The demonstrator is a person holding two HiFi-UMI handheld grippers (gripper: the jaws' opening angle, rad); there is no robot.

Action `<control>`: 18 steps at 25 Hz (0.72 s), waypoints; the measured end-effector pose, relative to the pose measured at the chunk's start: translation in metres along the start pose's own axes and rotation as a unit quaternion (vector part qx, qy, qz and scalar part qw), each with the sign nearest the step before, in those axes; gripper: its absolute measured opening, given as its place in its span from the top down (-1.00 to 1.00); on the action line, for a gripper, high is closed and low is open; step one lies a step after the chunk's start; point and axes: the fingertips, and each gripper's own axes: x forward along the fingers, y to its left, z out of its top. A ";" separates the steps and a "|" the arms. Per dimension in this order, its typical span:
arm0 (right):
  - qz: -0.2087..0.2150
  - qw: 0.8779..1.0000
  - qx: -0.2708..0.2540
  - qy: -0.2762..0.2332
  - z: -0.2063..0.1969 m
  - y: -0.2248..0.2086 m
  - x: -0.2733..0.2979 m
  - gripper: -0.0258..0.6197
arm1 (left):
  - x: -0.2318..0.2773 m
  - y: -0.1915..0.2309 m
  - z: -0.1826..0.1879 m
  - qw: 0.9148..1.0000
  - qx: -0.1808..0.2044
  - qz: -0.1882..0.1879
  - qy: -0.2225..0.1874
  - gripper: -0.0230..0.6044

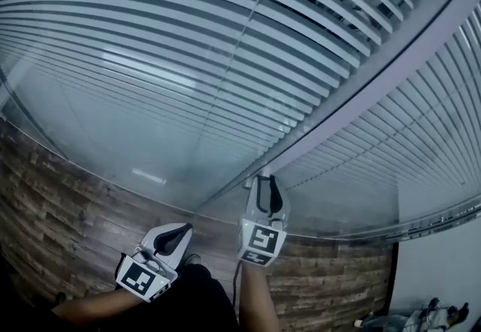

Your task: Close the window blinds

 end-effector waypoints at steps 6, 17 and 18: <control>-0.010 0.985 -0.174 -0.012 0.005 0.005 -0.002 0.53 | -0.002 0.013 -0.010 0.999 -0.021 -0.022 0.021 0.93; 0.022 0.997 0.078 -0.013 -0.006 -0.006 -0.005 0.35 | 0.009 0.020 -0.006 1.000 -0.018 -0.008 0.001 0.93; 0.020 0.993 0.113 -0.017 -0.006 -0.006 -0.005 0.35 | 0.010 0.020 -0.006 1.000 -0.019 -0.008 0.002 0.93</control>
